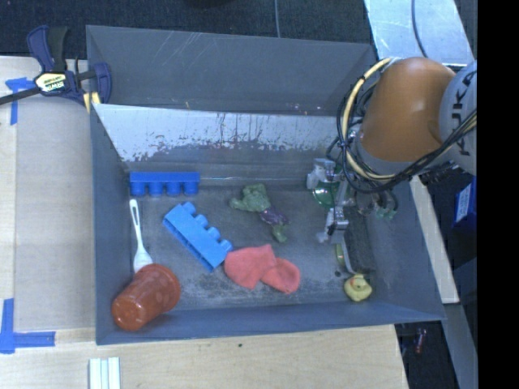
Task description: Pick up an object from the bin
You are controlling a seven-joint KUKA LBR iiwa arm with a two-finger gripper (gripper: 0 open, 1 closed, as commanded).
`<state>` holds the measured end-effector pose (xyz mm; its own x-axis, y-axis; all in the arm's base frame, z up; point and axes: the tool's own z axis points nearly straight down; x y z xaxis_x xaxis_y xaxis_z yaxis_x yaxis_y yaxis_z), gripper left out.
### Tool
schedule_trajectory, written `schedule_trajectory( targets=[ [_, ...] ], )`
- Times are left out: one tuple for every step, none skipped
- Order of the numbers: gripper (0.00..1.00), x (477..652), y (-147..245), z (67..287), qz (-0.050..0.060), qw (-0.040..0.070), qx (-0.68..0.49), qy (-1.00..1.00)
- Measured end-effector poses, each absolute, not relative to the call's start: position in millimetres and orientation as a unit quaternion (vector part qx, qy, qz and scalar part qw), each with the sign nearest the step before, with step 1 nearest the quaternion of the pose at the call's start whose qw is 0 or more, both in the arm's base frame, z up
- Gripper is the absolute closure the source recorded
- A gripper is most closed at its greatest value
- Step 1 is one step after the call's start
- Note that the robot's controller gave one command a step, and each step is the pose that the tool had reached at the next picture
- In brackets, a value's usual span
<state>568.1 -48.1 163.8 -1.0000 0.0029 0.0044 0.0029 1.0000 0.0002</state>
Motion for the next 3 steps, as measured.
schedule_trajectory(
  targets=[
    [0.00,569.6,-48,169,0.000,-0.002,-0.001,-1.000],
    [0.00,559.9,-13,124,0.001,-0.004,0.041,-0.999],
    [0.00,496.5,-15,98,0.001,-0.012,0.077,-0.997]
  ],
)
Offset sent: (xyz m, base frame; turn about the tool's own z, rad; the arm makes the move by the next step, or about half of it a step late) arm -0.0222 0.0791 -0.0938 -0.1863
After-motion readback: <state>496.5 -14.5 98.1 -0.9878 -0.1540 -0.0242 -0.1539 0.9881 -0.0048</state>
